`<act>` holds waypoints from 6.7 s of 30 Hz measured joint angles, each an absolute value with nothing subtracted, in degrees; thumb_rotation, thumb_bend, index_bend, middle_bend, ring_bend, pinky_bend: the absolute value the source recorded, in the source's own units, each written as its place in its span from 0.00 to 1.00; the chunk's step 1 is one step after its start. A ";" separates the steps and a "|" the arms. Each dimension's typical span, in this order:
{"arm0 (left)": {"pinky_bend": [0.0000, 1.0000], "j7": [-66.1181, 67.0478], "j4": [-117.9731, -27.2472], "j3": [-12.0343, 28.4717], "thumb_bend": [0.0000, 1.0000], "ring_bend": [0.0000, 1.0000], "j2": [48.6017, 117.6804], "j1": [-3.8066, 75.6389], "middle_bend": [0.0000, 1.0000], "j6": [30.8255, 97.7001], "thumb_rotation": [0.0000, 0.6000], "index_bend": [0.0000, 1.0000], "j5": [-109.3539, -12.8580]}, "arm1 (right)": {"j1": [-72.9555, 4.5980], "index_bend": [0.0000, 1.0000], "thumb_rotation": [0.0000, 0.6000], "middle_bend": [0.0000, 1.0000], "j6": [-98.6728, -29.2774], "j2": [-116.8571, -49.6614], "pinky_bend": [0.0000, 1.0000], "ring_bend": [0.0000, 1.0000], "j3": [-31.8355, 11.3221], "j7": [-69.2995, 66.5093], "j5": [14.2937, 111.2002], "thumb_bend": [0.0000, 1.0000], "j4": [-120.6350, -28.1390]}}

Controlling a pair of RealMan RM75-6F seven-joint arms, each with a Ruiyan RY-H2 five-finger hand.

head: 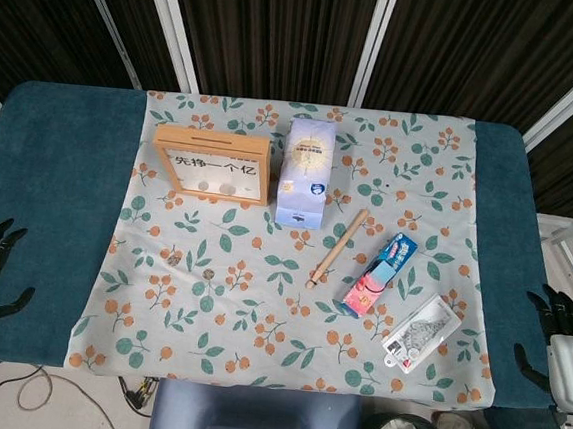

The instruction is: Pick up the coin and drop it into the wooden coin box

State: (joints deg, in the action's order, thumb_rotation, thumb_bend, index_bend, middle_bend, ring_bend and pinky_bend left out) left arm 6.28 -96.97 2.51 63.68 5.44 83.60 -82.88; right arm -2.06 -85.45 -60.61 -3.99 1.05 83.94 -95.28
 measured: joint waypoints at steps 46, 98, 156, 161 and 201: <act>0.00 12.30 -93.48 7.03 0.09 0.00 63.24 20.24 0.00 66.30 1.00 0.13 -84.29 | -1.73 0.15 1.00 0.07 -84.84 -60.01 0.00 0.01 -3.98 2.28 82.34 0.44 -96.77; 0.00 12.21 -76.74 2.78 0.36 0.00 82.73 34.68 0.00 46.68 1.00 0.33 -77.26 | -1.32 0.15 1.00 0.07 -84.94 -59.32 0.00 0.01 -4.99 2.22 80.01 0.44 -97.84; 0.00 14.35 -72.37 1.38 0.39 0.00 87.03 37.07 0.02 46.59 1.00 0.49 -75.78 | -1.36 0.15 1.00 0.07 -83.79 -58.79 0.00 0.01 -4.99 2.92 78.64 0.44 -98.69; 0.00 14.99 -71.67 1.39 0.39 0.00 87.68 37.05 0.03 47.03 1.00 0.52 -75.58 | -1.39 0.15 1.00 0.07 -83.67 -58.74 0.00 0.01 -5.01 2.91 78.54 0.44 -98.76; 0.00 14.66 -68.09 1.28 0.46 0.00 90.00 36.35 0.16 50.48 1.00 0.71 -76.69 | -1.55 0.15 1.00 0.07 -82.28 -58.16 0.00 0.01 -4.85 3.38 77.12 0.44 -99.73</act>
